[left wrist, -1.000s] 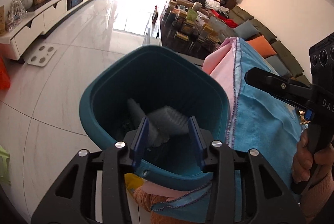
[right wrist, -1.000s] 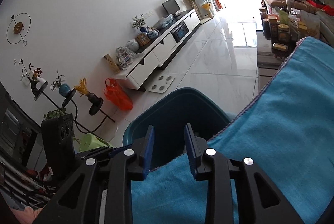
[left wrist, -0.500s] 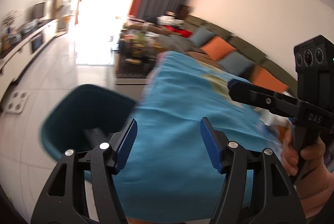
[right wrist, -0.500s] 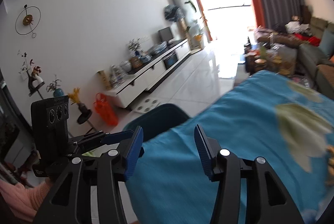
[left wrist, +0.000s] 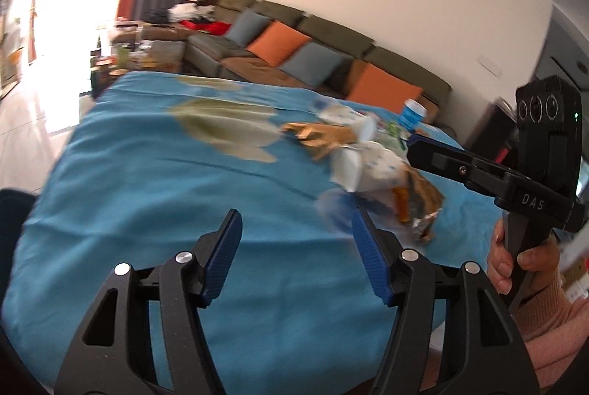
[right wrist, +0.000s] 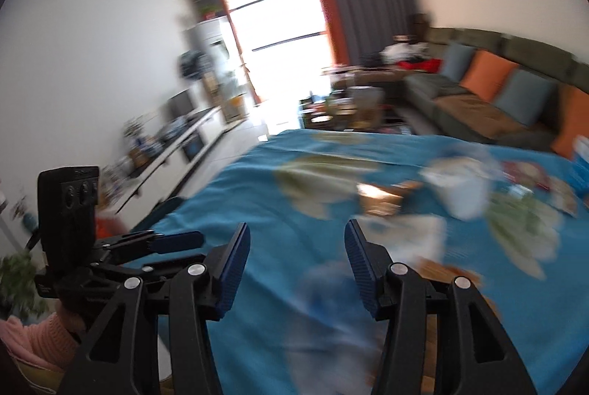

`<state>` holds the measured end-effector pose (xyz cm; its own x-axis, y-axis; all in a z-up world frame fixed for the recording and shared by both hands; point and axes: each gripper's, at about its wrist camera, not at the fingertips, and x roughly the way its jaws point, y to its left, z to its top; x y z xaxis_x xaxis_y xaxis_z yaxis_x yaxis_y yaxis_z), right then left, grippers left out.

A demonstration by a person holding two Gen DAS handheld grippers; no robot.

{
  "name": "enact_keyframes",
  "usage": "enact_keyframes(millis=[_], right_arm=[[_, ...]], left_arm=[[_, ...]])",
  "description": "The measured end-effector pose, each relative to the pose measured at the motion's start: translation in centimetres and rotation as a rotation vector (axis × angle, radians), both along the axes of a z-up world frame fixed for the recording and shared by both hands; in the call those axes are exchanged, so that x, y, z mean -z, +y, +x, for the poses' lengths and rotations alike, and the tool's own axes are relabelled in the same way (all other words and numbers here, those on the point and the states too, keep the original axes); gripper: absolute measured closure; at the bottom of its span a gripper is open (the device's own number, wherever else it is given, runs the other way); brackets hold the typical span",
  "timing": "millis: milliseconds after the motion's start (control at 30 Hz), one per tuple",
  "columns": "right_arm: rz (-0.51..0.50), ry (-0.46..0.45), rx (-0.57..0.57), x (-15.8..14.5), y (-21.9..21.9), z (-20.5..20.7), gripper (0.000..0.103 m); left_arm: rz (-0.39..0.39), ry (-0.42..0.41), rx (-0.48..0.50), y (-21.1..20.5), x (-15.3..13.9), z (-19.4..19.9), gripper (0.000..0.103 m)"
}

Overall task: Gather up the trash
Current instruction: 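Grasp the gold foil snack bag with the right gripper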

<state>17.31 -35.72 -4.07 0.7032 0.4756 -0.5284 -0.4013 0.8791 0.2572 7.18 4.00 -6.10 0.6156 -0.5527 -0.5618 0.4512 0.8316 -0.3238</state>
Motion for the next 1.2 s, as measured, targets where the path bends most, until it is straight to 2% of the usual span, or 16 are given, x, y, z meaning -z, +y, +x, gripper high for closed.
enact_keyframes(millis=[167,300,433,733,833,900,933,1000,1033,1200], right_arm=[[-0.006,0.020,0.167,1.6,-5.2,-1.2,0.040],[0.020,0.085,0.227,3.8,-8.1,-1.4,0.038],[0.057,0.122,0.232,5.1,-9.4,-1.4,0.037],[0.125,0.155,0.209,6.2,-9.4,-1.2,0.037],[0.144,0.159,0.204,6.4,-9.5,-1.2,0.041],[0.146,0.159,0.200,6.3,-9.5,-1.2,0.054],[0.148,0.160,0.200,6.4,-9.6,-1.2,0.054],[0.152,0.155,0.197,6.4,-9.8,-1.4,0.059],[0.151,0.152,0.190,6.2,-9.7,-1.5,0.060],[0.146,0.129,0.151,5.7,-9.1,-1.8,0.066]], left_arm=[[0.023,0.013,0.075,-4.6,0.3,1.8,0.042],[0.032,0.044,0.117,-7.3,0.5,3.2,0.045],[0.038,0.077,0.142,-9.4,1.1,5.0,0.046],[0.044,0.132,0.159,-11.3,1.6,7.1,0.061],[0.037,0.150,0.174,-11.7,2.0,7.6,0.071],[0.033,0.159,0.180,-11.8,2.1,7.7,0.079],[0.031,0.162,0.182,-11.8,2.2,7.7,0.082],[0.025,0.165,0.186,-11.9,2.4,7.7,0.096],[0.021,0.167,0.190,-11.9,2.5,7.7,0.099],[0.014,0.157,0.190,-11.5,2.5,7.2,0.102]])
